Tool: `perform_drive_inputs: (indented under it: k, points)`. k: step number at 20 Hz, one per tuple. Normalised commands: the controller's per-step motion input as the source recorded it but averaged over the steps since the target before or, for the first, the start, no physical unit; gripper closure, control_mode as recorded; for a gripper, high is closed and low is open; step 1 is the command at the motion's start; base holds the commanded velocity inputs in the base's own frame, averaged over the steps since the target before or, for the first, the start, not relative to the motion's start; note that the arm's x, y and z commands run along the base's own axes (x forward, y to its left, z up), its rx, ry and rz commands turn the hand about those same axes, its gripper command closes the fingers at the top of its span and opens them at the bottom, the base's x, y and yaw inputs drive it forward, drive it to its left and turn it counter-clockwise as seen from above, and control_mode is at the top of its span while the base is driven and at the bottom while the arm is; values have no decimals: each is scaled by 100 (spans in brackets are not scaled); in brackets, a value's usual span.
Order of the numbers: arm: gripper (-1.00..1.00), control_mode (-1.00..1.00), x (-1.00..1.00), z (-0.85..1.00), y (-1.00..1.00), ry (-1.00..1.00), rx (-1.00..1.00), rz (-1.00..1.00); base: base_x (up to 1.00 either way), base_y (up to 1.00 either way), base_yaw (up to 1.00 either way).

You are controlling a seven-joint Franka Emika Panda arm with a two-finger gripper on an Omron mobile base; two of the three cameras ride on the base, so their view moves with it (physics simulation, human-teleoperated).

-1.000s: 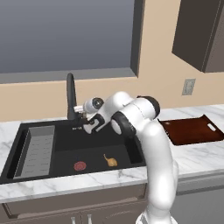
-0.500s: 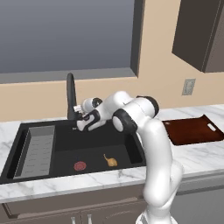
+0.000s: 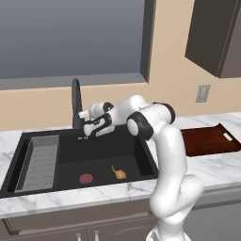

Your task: Pick up all produce items and place them in the sink. Turn on the sink faucet to wash them. Then turn the sink off and put them in the tray.

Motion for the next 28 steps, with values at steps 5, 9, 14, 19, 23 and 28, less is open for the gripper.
perform_drive_inputs:
  k: [5, 9, 14, 19, 23, 28]
  points:
    - [-100, -100, 0, 32, -58, -8, 0, 9, 0, 0, 0]
    - [-100, -100, 0, 46, -51, -10, 0, 7, 0, 0, 0]
    - [-100, -100, -11, 48, -53, -7, 0, 6, 0, 0, 0]
    - [-100, -100, -48, 60, -48, -3, 0, 1, 0, 0, 0]
    - [-100, -100, -73, 77, -37, -1, 0, 0, 0, 0, 0]
    - [-100, -100, -75, 61, -33, 1, 0, -2, 0, 0, 0]
